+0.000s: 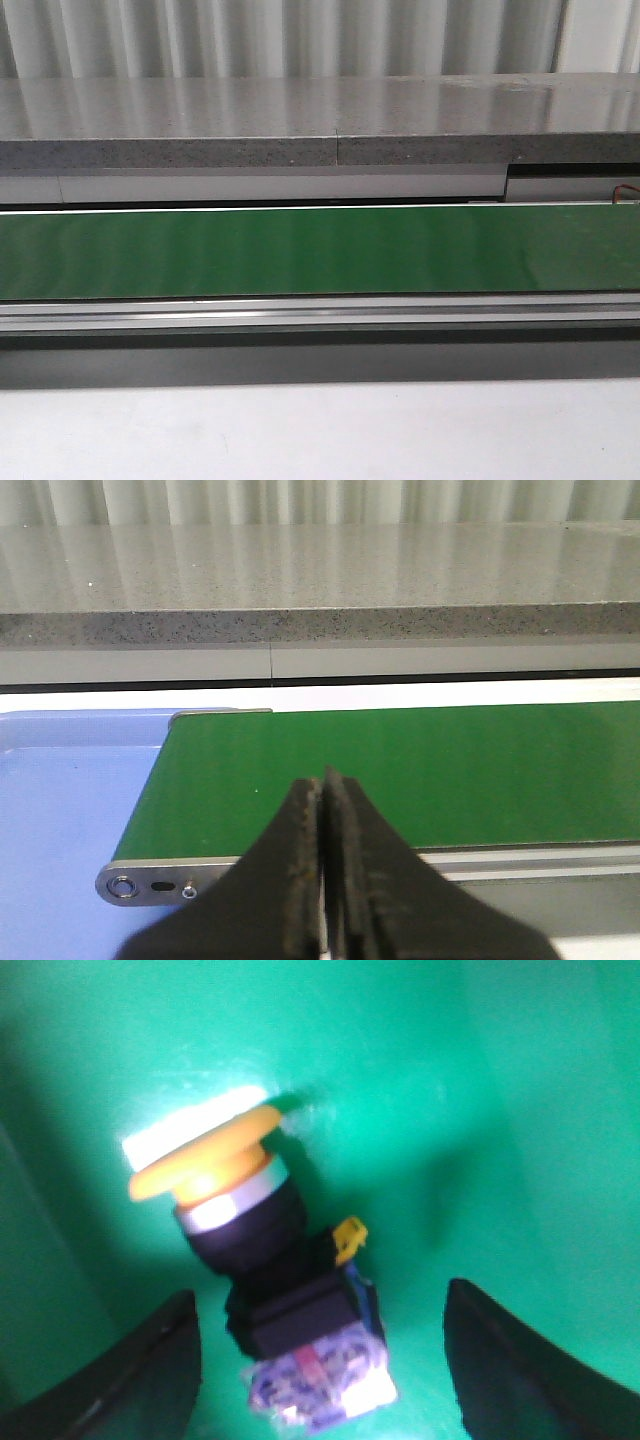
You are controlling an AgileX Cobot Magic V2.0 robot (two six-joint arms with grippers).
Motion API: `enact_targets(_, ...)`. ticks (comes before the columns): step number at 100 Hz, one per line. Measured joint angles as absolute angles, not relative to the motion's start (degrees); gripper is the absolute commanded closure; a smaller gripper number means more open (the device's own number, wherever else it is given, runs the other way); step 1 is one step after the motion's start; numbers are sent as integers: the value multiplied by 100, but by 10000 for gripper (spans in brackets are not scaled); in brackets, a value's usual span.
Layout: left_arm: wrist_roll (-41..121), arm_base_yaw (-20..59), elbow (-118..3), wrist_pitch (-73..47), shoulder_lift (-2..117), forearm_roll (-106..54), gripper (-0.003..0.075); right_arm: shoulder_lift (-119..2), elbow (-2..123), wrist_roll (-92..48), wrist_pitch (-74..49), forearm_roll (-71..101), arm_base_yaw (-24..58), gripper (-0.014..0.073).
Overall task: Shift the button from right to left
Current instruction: 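Lift the button with the right gripper and lower it onto the belt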
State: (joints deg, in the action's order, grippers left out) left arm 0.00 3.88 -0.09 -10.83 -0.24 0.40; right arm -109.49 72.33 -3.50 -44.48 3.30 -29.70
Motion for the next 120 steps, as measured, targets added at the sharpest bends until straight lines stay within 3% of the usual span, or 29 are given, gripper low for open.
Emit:
enact_targets(14, 0, 388, -9, -1083, -24, 40, 740, -11231, 7436, -395, -4554, 330, -2970, 295)
enact_targets(24, 0, 388, -9, -1083, -24, 40, 740, -11319, 7535, -399, -4656, 330, -2970, 368)
enact_targets(66, 0, 388, -9, -1083, -24, 40, 740, -10795, 7878, -399, -5110, 356, -2858, 370)
enact_targets(93, 0, 388, -9, -1083, -24, 40, 740, -10004, 7878, -180, -5424, 432, -2267, 370)
enact_targets(120, 0, 388, -9, -1083, -24, 40, 740, -9948, 7733, 315, -5576, 631, -1622, 370)
